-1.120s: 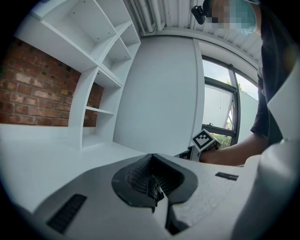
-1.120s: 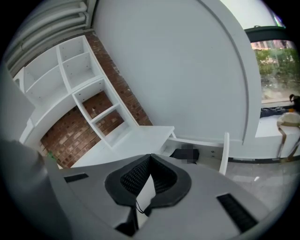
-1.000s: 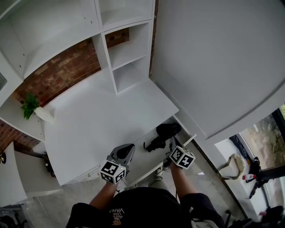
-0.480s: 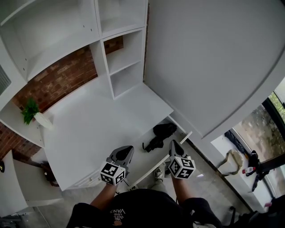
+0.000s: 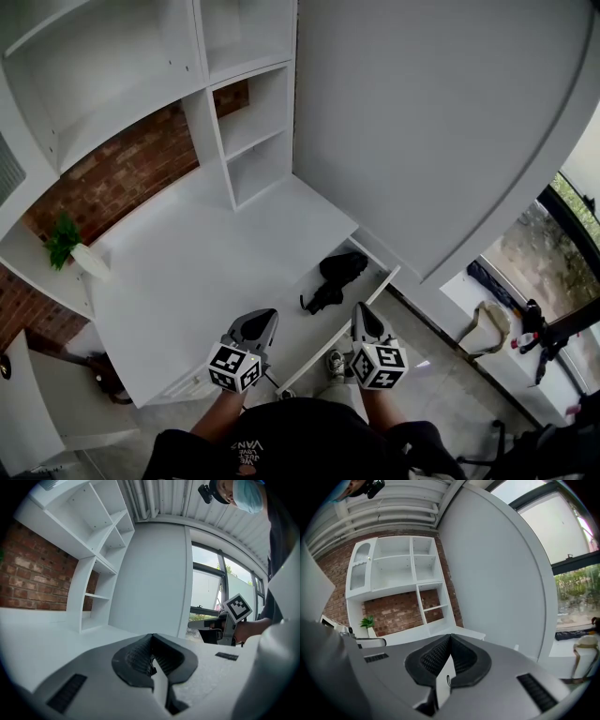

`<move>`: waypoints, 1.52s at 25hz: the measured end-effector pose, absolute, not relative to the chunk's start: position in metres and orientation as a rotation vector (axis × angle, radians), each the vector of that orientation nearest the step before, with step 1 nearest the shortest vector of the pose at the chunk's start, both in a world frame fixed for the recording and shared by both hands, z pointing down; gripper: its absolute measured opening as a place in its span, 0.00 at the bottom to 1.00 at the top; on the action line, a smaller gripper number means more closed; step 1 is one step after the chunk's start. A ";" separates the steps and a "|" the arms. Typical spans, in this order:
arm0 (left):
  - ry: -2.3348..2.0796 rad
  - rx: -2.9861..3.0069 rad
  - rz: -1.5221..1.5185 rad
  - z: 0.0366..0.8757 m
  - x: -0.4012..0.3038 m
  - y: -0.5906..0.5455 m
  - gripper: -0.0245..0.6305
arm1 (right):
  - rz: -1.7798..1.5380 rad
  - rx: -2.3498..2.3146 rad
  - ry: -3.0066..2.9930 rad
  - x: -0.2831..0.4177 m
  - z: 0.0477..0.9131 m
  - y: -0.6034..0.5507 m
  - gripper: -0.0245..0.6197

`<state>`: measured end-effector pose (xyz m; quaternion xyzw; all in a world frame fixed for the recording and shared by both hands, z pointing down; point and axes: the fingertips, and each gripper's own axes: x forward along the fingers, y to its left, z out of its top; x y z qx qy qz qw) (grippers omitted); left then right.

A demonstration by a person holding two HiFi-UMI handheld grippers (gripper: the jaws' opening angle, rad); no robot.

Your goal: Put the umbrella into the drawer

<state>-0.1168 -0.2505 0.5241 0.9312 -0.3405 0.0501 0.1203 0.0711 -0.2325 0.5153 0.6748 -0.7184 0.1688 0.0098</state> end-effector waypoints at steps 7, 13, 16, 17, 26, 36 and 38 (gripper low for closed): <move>-0.967 2.710 0.162 0.529 -0.128 -0.236 0.05 | 0.381 2.095 -2.206 0.052 0.504 -0.211 0.04; -0.936 2.687 0.171 0.532 -0.127 -0.221 0.05 | 0.392 2.058 -2.198 0.042 0.512 -0.198 0.04; -0.942 2.686 0.190 0.537 -0.129 -0.218 0.05 | 0.417 2.055 -2.190 0.042 0.517 -0.194 0.04; -0.942 2.686 0.191 0.538 -0.130 -0.217 0.05 | 0.423 2.057 -2.185 0.042 0.519 -0.194 0.04; -0.956 2.672 0.156 0.533 -0.131 -0.216 0.05 | 0.462 2.051 -2.178 0.043 0.524 -0.196 0.04; -0.944 2.665 0.155 0.534 -0.130 -0.222 0.05 | 0.473 2.048 -2.158 0.046 0.526 -0.206 0.04; -0.942 2.670 0.162 0.535 -0.128 -0.223 0.05 | 0.470 2.047 -2.157 0.048 0.526 -0.208 0.04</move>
